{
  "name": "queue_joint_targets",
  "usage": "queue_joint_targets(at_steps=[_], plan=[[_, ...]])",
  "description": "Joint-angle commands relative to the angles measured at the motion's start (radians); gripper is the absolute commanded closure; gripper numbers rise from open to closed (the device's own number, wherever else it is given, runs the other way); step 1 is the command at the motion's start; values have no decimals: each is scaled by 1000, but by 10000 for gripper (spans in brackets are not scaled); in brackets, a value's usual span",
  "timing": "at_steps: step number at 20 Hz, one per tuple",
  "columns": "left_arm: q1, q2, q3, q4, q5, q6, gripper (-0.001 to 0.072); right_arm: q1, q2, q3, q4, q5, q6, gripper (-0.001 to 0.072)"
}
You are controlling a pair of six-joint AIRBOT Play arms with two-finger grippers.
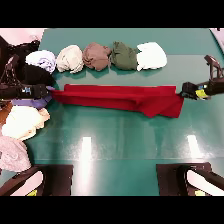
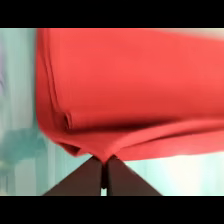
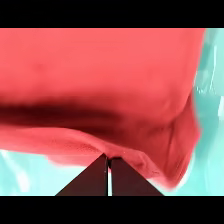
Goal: Fold the shirts.
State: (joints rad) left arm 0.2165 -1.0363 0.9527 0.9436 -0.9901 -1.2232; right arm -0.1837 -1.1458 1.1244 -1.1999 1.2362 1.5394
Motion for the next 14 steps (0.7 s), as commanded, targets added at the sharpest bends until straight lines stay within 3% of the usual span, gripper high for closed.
queue_joint_targets(at_steps=[1,7,9,10,11,12,14], plan=[[1,-47,3,-35,149,3,685,-1,-143,103,-4,-64,-8,694],[2,-214,3,-237,250,126,685,26,-309,211,2,-137,-23,692],[1,-266,19,-273,293,131,684,41,-354,245,5,-161,-23,686],[1,-286,35,-273,296,131,657,41,-377,262,10,-161,-23,537],[2,-302,56,-273,295,113,382,38,-396,276,35,-156,-23,261],[2,-311,76,-271,286,81,217,31,-410,292,63,-140,-23,144],[2,-311,122,-269,229,79,212,-2,-422,327,111,-68,-69,137]])
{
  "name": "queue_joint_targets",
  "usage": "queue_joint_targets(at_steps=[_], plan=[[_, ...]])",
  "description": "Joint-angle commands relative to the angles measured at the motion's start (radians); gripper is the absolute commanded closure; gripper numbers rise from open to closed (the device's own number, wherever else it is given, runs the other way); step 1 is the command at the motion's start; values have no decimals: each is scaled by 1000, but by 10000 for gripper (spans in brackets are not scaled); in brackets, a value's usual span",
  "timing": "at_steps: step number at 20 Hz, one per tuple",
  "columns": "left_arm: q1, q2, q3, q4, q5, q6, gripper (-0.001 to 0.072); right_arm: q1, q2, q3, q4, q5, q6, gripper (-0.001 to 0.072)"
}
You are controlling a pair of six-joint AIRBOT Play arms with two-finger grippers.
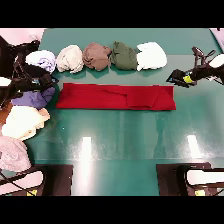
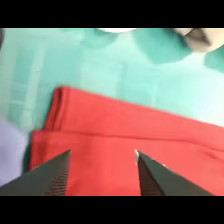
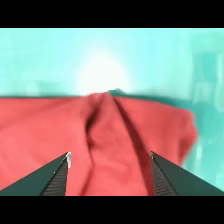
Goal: Fold the shirts.
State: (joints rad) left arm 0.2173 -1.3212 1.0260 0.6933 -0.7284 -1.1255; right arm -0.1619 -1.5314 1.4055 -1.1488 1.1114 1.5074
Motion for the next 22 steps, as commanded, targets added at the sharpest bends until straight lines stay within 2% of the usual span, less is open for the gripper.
queue_joint_targets(at_steps=[1,2,3,4,5,7,10,16,20,21,22], plan=[[1,-26,74,-13,-82,-19,212,-43,-33,55,61,112,-62,137],[0,-26,95,1,-137,-19,213,-64,-27,50,56,169,-83,137],[1,-26,105,9,-192,-18,360,-93,-17,27,57,216,-108,136],[0,-26,106,13,-237,3,685,-123,-6,-7,58,237,-122,134],[0,-26,105,13,-268,32,684,-156,1,-50,59,239,-123,98],[0,-26,105,13,-316,34,685,-213,-1,-128,69,226,-151,18],[0,-26,104,14,-377,33,685,-270,-45,-203,228,216,-246,13],[0,-26,104,41,-439,-6,685,-253,-182,-208,455,197,-347,13],[0,-26,104,79,-460,-49,686,-205,-204,-208,501,149,-378,16],[-5,-26,104,80,-461,-50,686,-192,-204,-208,502,133,-393,48],[-20,-26,104,100,-460,-54,686,-183,-204,-208,502,121,-402,205]])
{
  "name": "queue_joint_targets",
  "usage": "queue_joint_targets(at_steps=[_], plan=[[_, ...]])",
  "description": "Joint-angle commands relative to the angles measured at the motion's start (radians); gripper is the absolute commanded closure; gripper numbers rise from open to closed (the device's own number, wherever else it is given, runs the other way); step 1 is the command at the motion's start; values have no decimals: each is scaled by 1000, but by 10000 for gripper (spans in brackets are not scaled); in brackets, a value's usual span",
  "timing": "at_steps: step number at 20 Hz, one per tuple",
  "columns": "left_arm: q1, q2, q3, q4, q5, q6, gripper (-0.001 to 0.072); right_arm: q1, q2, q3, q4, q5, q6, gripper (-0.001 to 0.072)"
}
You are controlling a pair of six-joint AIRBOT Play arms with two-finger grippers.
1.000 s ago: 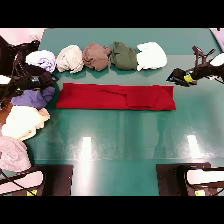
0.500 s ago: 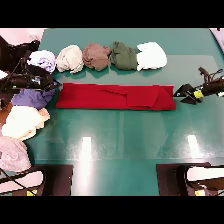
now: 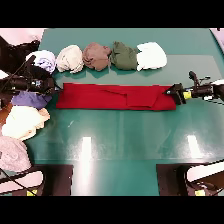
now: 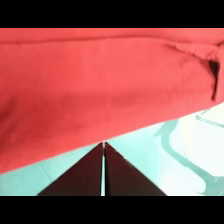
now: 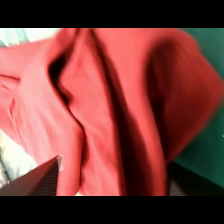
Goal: Fold the shirts.
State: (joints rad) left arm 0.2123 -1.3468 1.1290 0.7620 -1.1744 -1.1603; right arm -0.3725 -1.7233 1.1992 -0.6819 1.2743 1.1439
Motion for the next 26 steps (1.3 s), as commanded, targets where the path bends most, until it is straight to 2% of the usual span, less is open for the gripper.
queue_joint_targets(at_steps=[1,3,6,8,12,14,17,19,26], plan=[[-43,-2,1,57,-9,-26,686,32,-12,-1,35,-44,-55,392],[-142,-2,1,122,40,-76,686,40,-8,0,37,-32,-102,696],[-303,-17,16,128,163,-101,686,40,41,21,36,5,-109,693],[-404,-75,92,127,185,-125,686,45,89,84,36,68,-101,695],[-586,-291,334,121,192,-158,686,103,177,255,35,161,2,696],[-651,-418,463,121,201,-202,686,149,201,337,35,185,40,696],[-704,-589,625,107,188,-261,686,235,204,456,35,206,86,696],[-715,-662,683,64,187,-264,686,293,204,517,34,196,97,696],[-712,-694,697,134,169,-283,686,431,204,603,33,143,134,696]])
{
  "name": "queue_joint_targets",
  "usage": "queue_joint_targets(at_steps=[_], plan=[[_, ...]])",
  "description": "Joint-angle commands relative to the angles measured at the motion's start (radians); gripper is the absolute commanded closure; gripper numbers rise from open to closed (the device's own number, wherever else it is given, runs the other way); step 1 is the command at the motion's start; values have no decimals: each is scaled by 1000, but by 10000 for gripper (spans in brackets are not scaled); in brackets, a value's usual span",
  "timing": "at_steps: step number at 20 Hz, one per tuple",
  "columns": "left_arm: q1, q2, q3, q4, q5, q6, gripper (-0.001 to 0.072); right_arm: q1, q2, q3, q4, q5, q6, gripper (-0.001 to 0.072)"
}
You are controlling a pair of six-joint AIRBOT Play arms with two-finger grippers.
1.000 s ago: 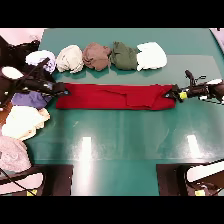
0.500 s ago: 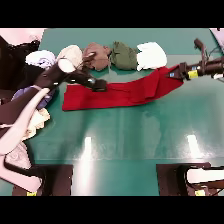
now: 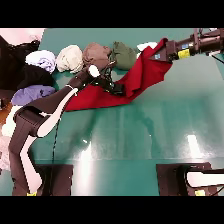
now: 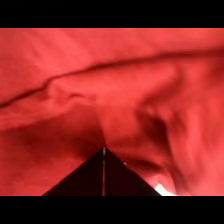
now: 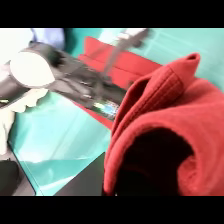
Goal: Fold the shirts.
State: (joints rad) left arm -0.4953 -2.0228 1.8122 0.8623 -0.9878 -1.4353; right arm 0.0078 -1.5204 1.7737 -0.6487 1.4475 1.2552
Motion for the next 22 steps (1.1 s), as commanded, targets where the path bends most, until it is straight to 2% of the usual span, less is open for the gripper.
queue_joint_targets(at_steps=[1,5,12,18,22], plan=[[2,-18,14,36,-34,-9,686,69,0,27,-2,-38,22,696],[71,-5,104,68,-196,-6,686,132,-2,27,-1,-100,22,696],[270,198,216,229,-393,3,686,249,-37,27,0,-171,19,696],[424,358,216,319,-474,4,685,384,-138,32,2,-276,-8,696],[473,409,215,320,-499,21,685,472,-283,164,1,-309,-18,694]])
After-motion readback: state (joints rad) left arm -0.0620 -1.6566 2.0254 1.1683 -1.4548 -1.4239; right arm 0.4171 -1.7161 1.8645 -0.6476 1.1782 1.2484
